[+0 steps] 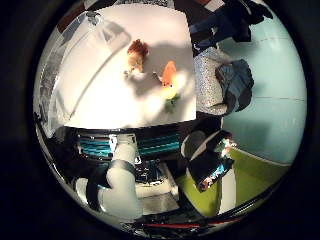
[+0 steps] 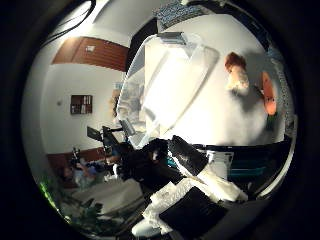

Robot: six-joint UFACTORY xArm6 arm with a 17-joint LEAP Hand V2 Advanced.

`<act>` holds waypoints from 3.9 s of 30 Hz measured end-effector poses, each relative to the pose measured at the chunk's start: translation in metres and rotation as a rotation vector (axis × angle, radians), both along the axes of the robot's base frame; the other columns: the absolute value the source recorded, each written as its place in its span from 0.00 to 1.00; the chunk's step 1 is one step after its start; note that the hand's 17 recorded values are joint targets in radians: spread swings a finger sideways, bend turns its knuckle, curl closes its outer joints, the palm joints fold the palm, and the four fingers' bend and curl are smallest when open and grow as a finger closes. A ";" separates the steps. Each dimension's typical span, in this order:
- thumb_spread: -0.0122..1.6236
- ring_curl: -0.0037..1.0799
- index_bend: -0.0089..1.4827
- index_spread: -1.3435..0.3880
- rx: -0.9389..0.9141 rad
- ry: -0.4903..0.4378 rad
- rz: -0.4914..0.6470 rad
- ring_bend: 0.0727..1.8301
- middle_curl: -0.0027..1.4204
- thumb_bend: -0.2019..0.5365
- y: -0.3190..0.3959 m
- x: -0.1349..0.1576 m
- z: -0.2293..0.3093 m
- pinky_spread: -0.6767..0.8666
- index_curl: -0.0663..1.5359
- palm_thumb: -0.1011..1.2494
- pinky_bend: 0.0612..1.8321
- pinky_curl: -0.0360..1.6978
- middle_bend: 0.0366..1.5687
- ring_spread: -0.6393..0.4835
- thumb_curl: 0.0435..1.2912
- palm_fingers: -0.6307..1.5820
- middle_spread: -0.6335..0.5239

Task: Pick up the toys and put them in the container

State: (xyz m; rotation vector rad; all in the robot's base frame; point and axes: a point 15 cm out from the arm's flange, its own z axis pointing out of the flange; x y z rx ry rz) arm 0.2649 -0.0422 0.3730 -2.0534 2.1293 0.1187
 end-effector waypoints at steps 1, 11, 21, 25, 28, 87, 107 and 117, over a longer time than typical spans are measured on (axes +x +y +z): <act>0.69 0.23 0.11 0.60 0.000 0.000 0.000 0.11 0.22 0.24 0.000 0.000 0.000 0.73 0.22 0.52 0.19 0.19 0.11 0.77 0.25 0.35 0.62; 0.70 0.24 0.11 0.62 -0.003 -0.056 -0.155 0.12 0.23 0.25 -0.036 0.025 0.004 0.74 0.21 0.54 0.18 0.19 0.12 0.76 0.25 0.38 0.61; 0.71 0.24 0.10 0.68 0.022 0.002 -0.403 0.16 0.23 0.25 -0.122 0.037 -0.031 0.73 0.20 0.55 0.20 0.19 0.13 0.76 0.25 0.36 0.66; 0.70 0.24 0.11 0.69 0.036 0.029 -0.472 0.16 0.23 0.25 -0.148 0.036 -0.052 0.72 0.20 0.56 0.20 0.19 0.13 0.77 0.25 0.36 0.69; 0.70 0.24 0.11 0.70 0.042 0.043 -0.509 0.16 0.23 0.25 -0.164 0.036 -0.068 0.72 0.20 0.56 0.21 0.19 0.13 0.77 0.25 0.35 0.69; 0.68 0.42 0.16 0.56 0.121 0.265 -0.606 0.53 0.41 0.27 -0.191 0.005 -0.248 0.18 0.22 0.75 0.41 0.23 0.44 0.28 0.29 0.74 0.30; 0.70 0.82 0.66 0.51 -0.061 -0.037 -0.435 0.79 0.84 0.26 -0.146 0.009 -0.057 0.27 0.69 0.85 0.78 0.58 0.74 0.28 0.39 0.59 0.19; 0.73 0.85 0.68 0.53 -0.035 -0.210 -0.190 0.82 0.86 0.26 -0.027 0.031 0.048 0.29 0.73 0.86 0.77 0.63 0.78 0.29 0.39 0.58 0.21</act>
